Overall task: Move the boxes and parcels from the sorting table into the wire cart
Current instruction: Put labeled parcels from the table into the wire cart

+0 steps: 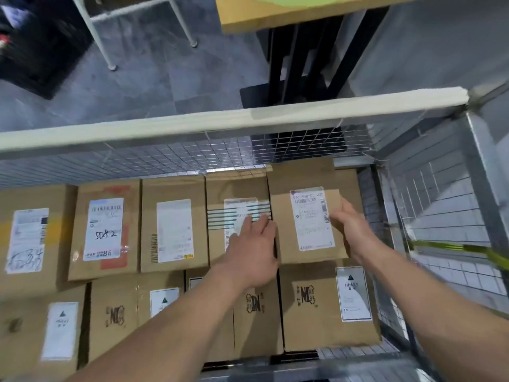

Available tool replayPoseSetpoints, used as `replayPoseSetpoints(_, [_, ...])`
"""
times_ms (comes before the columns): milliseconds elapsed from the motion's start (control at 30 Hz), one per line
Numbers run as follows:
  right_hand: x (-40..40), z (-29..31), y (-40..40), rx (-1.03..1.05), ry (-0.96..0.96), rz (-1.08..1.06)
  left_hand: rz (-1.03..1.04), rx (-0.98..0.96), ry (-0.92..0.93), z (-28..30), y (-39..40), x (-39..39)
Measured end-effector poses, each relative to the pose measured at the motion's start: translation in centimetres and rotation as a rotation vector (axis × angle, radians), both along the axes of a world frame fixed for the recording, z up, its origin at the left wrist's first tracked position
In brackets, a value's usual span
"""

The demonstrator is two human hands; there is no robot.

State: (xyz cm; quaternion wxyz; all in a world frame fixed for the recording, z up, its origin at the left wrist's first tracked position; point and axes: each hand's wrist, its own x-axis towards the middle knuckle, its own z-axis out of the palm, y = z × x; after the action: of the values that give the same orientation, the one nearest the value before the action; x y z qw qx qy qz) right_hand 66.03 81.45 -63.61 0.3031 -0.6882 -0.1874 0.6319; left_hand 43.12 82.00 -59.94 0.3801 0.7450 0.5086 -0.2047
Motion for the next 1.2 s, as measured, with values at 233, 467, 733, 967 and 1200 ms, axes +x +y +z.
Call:
replayPoseSetpoints(233, [-1.3, -0.3, 0.2, -0.004, -0.135, 0.105, -0.014, -0.008, 0.043, -0.7, -0.8, -0.3])
replayPoseSetpoints(467, [-0.8, 1.4, 1.4, -0.243, -0.505, 0.669, -0.081, -0.006, 0.091, 1.5, 0.7, -0.3])
replayPoseSetpoints(733, [-2.3, 5.0, 1.6, -0.228, -0.743, 0.708, -0.14, 0.051, 0.153, 9.6, 0.5, -1.4])
replayPoseSetpoints(967, [-4.7, 13.8, -3.4, -0.09, -0.716, 0.6, -0.182, 0.132, 0.118, 17.8, -0.1, -4.0])
replayPoseSetpoints(1200, [-7.9, 28.4, -10.7, 0.059, -0.867, 0.482, -0.338, 0.319, 0.01, 28.1, -2.5, -4.0])
